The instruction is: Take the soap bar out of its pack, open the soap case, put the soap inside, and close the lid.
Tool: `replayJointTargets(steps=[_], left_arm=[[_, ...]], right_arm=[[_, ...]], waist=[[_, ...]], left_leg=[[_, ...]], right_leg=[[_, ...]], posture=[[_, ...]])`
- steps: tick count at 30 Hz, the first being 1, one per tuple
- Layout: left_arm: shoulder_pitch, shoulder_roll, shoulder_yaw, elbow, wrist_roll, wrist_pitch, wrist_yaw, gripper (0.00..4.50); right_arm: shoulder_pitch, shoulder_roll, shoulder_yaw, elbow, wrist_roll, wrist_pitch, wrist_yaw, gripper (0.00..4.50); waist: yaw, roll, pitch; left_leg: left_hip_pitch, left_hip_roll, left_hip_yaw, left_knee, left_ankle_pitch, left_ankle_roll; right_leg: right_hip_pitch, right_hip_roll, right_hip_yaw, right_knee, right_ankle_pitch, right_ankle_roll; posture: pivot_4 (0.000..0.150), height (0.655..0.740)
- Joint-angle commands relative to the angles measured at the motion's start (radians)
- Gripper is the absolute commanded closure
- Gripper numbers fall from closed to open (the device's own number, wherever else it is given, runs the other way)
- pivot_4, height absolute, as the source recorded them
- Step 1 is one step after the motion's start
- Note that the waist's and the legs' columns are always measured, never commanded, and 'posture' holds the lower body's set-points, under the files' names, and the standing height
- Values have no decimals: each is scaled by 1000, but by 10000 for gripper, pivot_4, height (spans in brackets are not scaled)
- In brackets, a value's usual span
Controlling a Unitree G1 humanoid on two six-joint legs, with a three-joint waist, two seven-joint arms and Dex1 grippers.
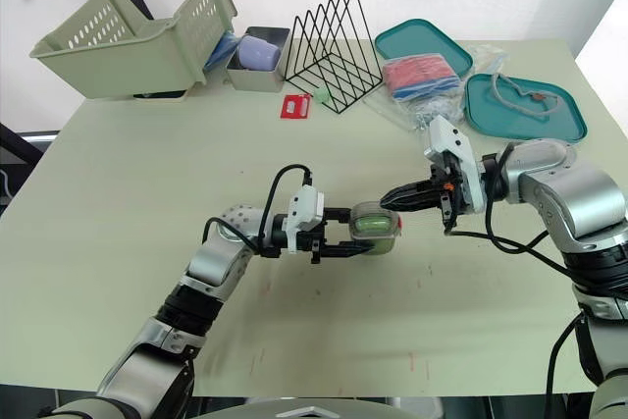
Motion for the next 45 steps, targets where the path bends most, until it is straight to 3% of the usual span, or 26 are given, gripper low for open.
replayJointTargets(steps=[1,14,28,40,44,45], left_arm=[[-5,3,3,-47,-22,-7,-6,25135],[-4,1,0,-53,-18,-5,3,25135],[-10,0,3,-49,-19,-8,9,25135],[-5,6,6,-50,-20,-12,7,25135],[-5,3,4,-51,-21,-10,7,25135],[-6,2,3,-51,-21,-9,6,25135]], right_arm=[[3,10,-42,-22,24,-40,-7,44174],[104,21,56,-2,-88,-235,17,44174],[117,24,101,42,-132,-312,33,44174],[16,23,-15,98,-51,-171,-45,44174],[37,43,-70,125,-31,-232,-47,44174],[54,48,-80,124,-29,-250,-46,41992]], waist=[[0,0,0],[-1,0,0],[-1,0,0],[-1,0,0],[0,0,0],[0,0,0]], left_leg=[[0,0,0,0,0,0],[1,0,0,0,0,0],[2,0,0,0,0,0],[2,0,0,0,0,0],[2,0,0,0,0,0],[1,0,0,0,0,0]], right_leg=[[0,0,0,0,0,0],[1,0,0,0,0,0],[2,0,0,0,0,0],[2,0,0,0,0,0],[2,0,0,0,0,0],[1,0,0,0,0,0]], posture=[[1500,7400],[1500,7400],[1500,7400],[1500,7400],[1500,7400],[1500,7400]])
